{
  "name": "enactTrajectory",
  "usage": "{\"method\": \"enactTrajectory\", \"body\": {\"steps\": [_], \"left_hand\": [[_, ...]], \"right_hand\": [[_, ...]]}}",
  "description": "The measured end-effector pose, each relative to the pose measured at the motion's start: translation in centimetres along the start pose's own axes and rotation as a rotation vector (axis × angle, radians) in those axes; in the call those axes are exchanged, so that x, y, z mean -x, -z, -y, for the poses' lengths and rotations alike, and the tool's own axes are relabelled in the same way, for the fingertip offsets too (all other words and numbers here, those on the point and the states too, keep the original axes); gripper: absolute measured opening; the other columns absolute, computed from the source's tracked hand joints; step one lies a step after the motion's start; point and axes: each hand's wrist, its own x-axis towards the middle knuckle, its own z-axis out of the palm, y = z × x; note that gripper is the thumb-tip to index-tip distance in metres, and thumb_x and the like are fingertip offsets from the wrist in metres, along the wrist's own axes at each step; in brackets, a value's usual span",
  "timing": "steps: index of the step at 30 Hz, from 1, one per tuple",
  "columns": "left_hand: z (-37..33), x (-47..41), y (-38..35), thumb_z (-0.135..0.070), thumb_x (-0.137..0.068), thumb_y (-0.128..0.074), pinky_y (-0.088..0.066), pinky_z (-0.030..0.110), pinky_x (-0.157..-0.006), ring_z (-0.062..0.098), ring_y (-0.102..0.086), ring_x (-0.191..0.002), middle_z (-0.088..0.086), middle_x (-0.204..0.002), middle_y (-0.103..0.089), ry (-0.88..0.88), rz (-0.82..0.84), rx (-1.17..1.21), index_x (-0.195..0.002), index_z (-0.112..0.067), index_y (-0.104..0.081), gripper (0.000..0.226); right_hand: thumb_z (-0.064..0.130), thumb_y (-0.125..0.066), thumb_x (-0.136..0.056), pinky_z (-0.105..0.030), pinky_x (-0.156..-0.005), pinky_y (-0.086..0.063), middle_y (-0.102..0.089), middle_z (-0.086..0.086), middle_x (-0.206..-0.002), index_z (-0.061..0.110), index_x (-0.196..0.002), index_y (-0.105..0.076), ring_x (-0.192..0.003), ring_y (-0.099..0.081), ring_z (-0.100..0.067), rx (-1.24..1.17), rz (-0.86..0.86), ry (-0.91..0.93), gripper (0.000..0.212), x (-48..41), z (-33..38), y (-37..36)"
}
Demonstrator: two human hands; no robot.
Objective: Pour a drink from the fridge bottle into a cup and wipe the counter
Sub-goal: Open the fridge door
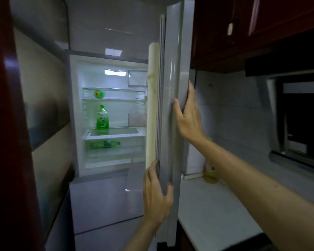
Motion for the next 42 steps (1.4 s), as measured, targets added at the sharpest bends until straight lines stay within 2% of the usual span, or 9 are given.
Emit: {"method": "enactTrajectory", "body": {"steps": [5, 7, 9, 11, 13, 18, 26, 35, 42], "left_hand": [[-1.5, 0.6, -4.1, -0.037, -0.071, -0.042, -0.031, 0.027, -0.110, 0.011, -0.039, -0.128, -0.007, -0.137, -0.038, 0.005, 0.069, 0.061, -0.148, -0.011, -0.027, 0.082], [-2.3, 0.7, -5.9, -0.040, -0.071, -0.040, -0.030, 0.028, -0.110, 0.011, -0.038, -0.126, -0.004, -0.134, -0.038, -0.005, 0.096, 0.057, -0.148, -0.011, -0.026, 0.084], [-3.0, 0.7, -7.9, -0.041, -0.070, -0.039, -0.031, 0.029, -0.108, 0.012, -0.038, -0.122, -0.003, -0.128, -0.038, -0.015, 0.122, 0.049, -0.149, -0.009, -0.026, 0.086], [-3.6, 0.8, -10.0, -0.042, -0.069, -0.039, -0.034, 0.032, -0.105, 0.016, -0.041, -0.118, 0.000, -0.124, -0.038, -0.011, 0.152, 0.034, -0.150, -0.008, -0.024, 0.089], [-4.2, 0.8, -12.0, -0.044, -0.067, -0.038, -0.037, 0.032, -0.101, 0.018, -0.042, -0.115, 0.000, -0.122, -0.037, -0.003, 0.182, 0.015, -0.151, -0.010, -0.022, 0.092], [-5.6, 0.2, -16.6, -0.042, -0.068, -0.044, -0.041, 0.036, -0.099, 0.019, -0.042, -0.114, 0.000, -0.121, -0.036, 0.019, 0.260, 0.006, -0.150, -0.014, -0.022, 0.089], [-5.9, -1.0, -22.6, -0.051, -0.065, -0.040, -0.039, 0.035, -0.104, 0.019, -0.041, -0.119, 0.000, -0.126, -0.034, 0.004, 0.348, -0.064, -0.152, -0.016, -0.017, 0.096], [-6.0, -2.0, -26.9, -0.038, -0.067, -0.054, -0.035, 0.028, -0.106, 0.017, -0.039, -0.122, 0.001, -0.132, -0.031, -0.018, 0.400, -0.053, -0.152, -0.016, -0.011, 0.098], [-6.4, -2.8, -28.9, -0.040, -0.070, -0.050, -0.028, 0.025, -0.112, 0.017, -0.032, -0.130, 0.002, -0.139, -0.025, -0.017, 0.434, -0.083, -0.153, -0.017, -0.004, 0.098]], "right_hand": [[0.027, -0.041, -0.101, -0.047, -0.115, -0.033, -0.024, -0.011, -0.158, 0.013, -0.155, -0.004, -0.142, -0.033, -0.024, 0.030, -0.064, -0.065, 0.067, -0.2, -2.5, 3.6], [0.020, -0.041, -0.103, -0.026, -0.116, -0.028, -0.022, -0.011, -0.158, 0.010, -0.155, -0.003, -0.141, -0.031, -0.018, 0.057, -0.093, -0.080, 0.066, -0.5, -3.8, 5.0], [0.015, -0.040, -0.103, 0.004, -0.100, -0.018, -0.018, -0.012, -0.159, 0.008, -0.155, -0.002, -0.133, -0.028, -0.002, 0.106, -0.118, -0.085, 0.065, -0.7, -5.1, 6.5], [0.011, -0.040, -0.103, 0.014, -0.084, -0.016, -0.018, -0.014, -0.158, 0.007, -0.155, -0.003, -0.116, -0.025, 0.013, 0.138, -0.123, -0.078, 0.063, -0.9, -6.4, 7.9], [0.013, -0.039, -0.104, 0.012, -0.082, -0.022, -0.018, -0.013, -0.157, 0.011, -0.155, -0.004, -0.108, -0.025, 0.015, 0.173, -0.115, -0.066, 0.062, -1.2, -7.7, 9.4], [0.027, -0.039, -0.104, -0.022, -0.100, -0.029, -0.017, -0.008, -0.156, 0.024, -0.156, -0.003, -0.116, -0.031, -0.001, 0.201, -0.083, -0.123, 0.063, -1.8, -10.6, 12.8], [0.036, -0.048, -0.100, -0.024, -0.101, -0.028, -0.019, -0.009, -0.152, 0.026, -0.156, 0.000, -0.132, -0.039, -0.024, 0.216, -0.093, -0.199, 0.074, -3.2, -16.0, 15.7], [0.033, -0.041, -0.103, -0.030, -0.101, -0.034, -0.018, -0.007, -0.151, 0.030, -0.155, 0.006, -0.124, -0.041, -0.018, 0.213, -0.079, -0.213, 0.070, -4.6, -20.3, 17.2], [0.033, -0.039, -0.103, -0.036, -0.106, -0.033, -0.018, -0.006, -0.151, 0.033, -0.154, 0.008, -0.132, -0.039, -0.025, 0.196, -0.050, -0.227, 0.069, -5.5, -22.8, 18.1]]}}
